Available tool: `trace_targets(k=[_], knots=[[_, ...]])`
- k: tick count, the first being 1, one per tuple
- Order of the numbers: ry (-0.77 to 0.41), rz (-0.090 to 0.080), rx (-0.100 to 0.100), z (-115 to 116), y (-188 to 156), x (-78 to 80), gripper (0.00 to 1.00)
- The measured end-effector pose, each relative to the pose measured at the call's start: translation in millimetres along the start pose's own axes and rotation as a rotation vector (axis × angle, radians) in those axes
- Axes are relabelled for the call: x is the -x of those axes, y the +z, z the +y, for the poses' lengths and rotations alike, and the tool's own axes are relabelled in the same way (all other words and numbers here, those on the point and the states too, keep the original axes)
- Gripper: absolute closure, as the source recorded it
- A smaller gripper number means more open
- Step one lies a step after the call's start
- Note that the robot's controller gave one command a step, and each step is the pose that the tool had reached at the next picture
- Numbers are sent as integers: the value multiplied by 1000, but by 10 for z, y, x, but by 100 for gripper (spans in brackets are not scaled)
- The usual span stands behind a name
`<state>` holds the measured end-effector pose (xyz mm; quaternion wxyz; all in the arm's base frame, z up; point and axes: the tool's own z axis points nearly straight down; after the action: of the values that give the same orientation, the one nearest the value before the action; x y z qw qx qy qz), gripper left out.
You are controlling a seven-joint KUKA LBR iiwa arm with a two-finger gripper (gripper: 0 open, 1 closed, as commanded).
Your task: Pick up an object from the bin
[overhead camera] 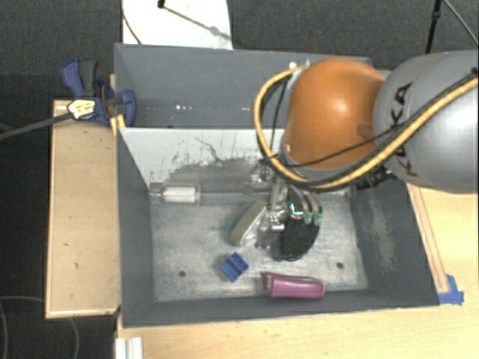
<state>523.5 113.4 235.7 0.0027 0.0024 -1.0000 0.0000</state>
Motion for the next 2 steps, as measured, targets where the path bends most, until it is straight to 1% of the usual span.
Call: trace_targets(k=[1,2], knots=[[-436,-3,-1,-303,1399,268,0],[-698,-16,0,-532,1627,494,0]])
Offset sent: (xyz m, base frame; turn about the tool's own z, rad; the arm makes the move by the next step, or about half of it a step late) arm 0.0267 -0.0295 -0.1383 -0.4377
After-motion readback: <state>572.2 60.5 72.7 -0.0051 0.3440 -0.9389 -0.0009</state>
